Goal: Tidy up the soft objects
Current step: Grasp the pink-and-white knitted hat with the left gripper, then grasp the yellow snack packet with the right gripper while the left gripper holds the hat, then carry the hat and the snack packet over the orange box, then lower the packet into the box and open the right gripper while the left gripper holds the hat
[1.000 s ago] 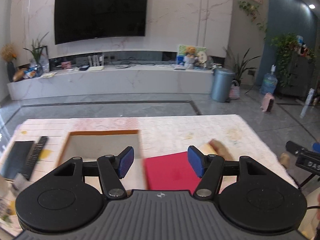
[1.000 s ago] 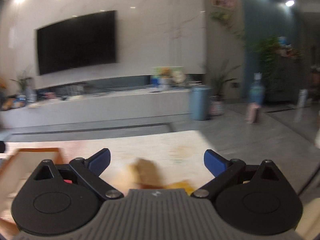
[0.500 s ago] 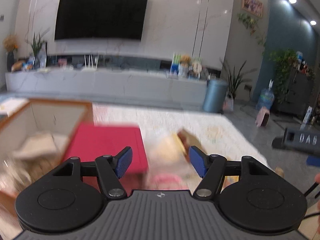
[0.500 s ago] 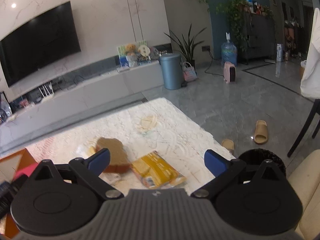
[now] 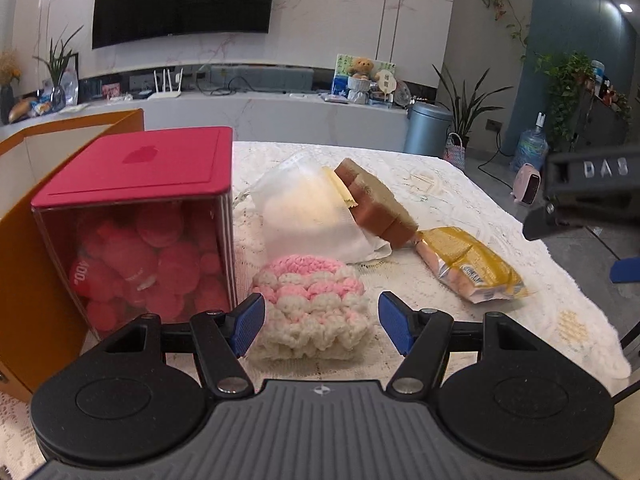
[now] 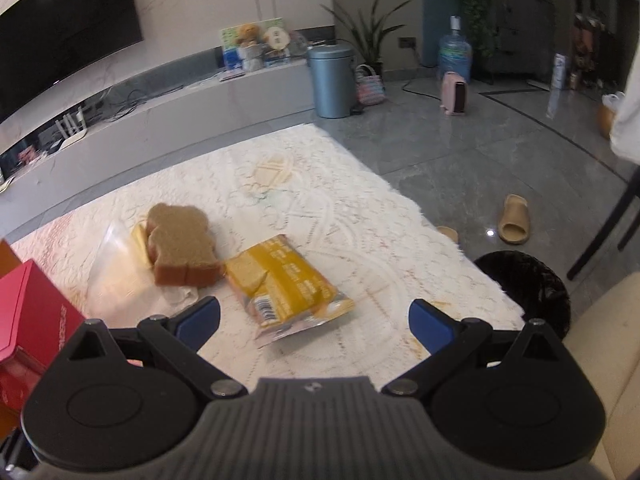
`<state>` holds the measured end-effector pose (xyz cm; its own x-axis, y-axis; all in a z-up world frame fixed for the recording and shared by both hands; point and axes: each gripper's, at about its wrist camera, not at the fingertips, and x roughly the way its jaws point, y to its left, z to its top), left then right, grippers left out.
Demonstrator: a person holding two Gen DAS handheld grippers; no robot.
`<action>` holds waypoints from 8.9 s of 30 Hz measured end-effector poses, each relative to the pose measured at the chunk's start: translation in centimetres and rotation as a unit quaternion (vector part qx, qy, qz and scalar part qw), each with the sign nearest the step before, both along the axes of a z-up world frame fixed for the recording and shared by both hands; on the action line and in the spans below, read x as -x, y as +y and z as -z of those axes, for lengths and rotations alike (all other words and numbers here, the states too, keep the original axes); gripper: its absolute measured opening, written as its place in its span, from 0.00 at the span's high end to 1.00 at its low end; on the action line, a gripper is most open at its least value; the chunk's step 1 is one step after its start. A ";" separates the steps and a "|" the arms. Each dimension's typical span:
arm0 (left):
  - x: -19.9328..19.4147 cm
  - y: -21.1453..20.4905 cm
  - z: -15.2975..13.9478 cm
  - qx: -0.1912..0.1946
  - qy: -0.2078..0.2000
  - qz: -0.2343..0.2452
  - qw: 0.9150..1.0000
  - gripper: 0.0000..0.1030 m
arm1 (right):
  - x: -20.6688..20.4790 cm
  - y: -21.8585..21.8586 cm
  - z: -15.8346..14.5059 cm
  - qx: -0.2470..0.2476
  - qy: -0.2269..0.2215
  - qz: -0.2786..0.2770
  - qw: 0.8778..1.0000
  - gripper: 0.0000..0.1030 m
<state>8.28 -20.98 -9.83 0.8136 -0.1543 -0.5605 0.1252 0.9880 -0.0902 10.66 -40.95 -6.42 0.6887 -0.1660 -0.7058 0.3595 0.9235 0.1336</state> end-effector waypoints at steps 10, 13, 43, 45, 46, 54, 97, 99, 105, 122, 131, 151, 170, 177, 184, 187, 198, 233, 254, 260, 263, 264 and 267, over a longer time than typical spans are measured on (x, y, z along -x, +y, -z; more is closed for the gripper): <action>-1.3 -0.2 1.4 0.002 0.021 -0.041 0.999 0.18 | -0.5 0.2 0.8 0.007 0.019 -0.002 1.000 0.04; -1.7 0.3 1.7 0.037 0.037 -0.043 0.998 0.14 | -0.6 0.5 0.9 0.009 0.022 -0.010 1.000 0.04; -2.4 -3.1 2.6 -0.089 0.062 0.029 0.994 0.27 | -3.3 -2.5 4.7 -0.093 0.026 0.043 0.994 0.04; -2.6 -2.6 2.3 -0.077 0.078 0.031 0.993 0.31 | -3.9 -2.4 4.9 -0.081 0.024 0.047 0.995 0.04; -2.8 -2.4 2.1 -0.069 0.087 0.032 0.993 0.32 | -4.3 -2.2 5.1 -0.070 0.026 0.051 0.996 0.04; -2.5 0.1 1.5 0.003 0.121 0.035 0.992 0.39 | -6.2 -0.9 6.7 -0.014 0.053 0.033 0.998 0.05; -2.2 0.1 3.2 -0.003 0.074 0.075 0.994 0.17 | -6.5 1.4 6.8 0.062 0.121 -0.102 0.986 0.16; -2.2 0.0 3.1 -0.005 0.075 0.076 0.994 0.17 | -6.7 1.6 6.7 0.062 0.116 -0.100 0.986 0.20; -2.2 0.9 2.9 0.008 0.080 0.067 0.995 0.42 | -6.0 0.2 6.1 0.020 0.100 -0.061 0.993 0.46; -2.1 1.4 2.8 -0.005 0.071 0.064 0.995 0.75 | -3.9 -0.8 4.3 0.007 0.073 -0.056 0.996 0.64; -1.4 1.7 2.0 0.002 0.053 0.061 0.997 0.77 | -2.3 -1.3 2.4 0.005 0.030 -0.038 0.999 0.65; 0.6 3.0 -2.9 0.025 -0.009 0.069 0.997 0.77 | 0.3 1.9 -3.1 -0.021 -0.075 -0.101 0.992 0.65; 3.3 8.2 -13.0 0.024 -0.133 0.050 0.990 0.77 | 3.5 7.3 -10.7 -0.013 -0.198 -0.133 0.971 0.66; 2.4 14.1 -16.7 0.024 -0.154 0.020 0.987 0.77 | 3.5 13.2 -13.2 0.006 -0.227 -0.151 0.962 0.67; -1.3 21.2 -16.8 0.041 -0.131 -0.022 0.990 0.77 | 2.0 21.5 -13.9 0.008 -0.226 -0.202 0.953 1.00; -2.1 24.1 -15.0 0.041 -0.119 -0.044 0.991 0.77 | 0.6 25.2 -13.5 0.042 -0.198 -0.226 0.953 1.00; -2.5 28.6 -12.3 0.085 -0.075 -0.041 0.993 0.86 | 1.0 26.5 -8.6 0.086 -0.085 -0.293 0.948 0.99; -5.4 26.4 -5.2 -0.038 0.173 0.022 0.984 0.25 | 6.5 27.5 7.3 -0.072 0.205 -0.264 0.940 0.25; -3.6 27.2 -7.8 -0.034 0.090 0.033 0.995 0.72 | 10.9 28.3 4.2 -0.013 0.133 -0.325 0.936 0.44; -3.6 28.7 -10.0 0.024 0.056 0.042 0.997 0.72 | 11.1 25.4 -0.2 -0.071 0.081 -0.320 0.941 0.44; -3.9 29.4 -10.7 0.030 0.036 0.028 0.999 0.72 | 10.1 24.6 -2.8 -0.094 0.039 -0.323 0.941 0.44; -4.1 29.6 -10.8 0.033 0.033 0.023 0.999 0.72 | 9.7 24.9 -3.8 -0.089 0.026 -0.328 0.940 0.44; -5.3 29.8 -11.4 0.043 0.024 0.015 0.999 0.72 | 7.5 25.8 -6.3 -0.076 0.009 -0.347 0.935 0.44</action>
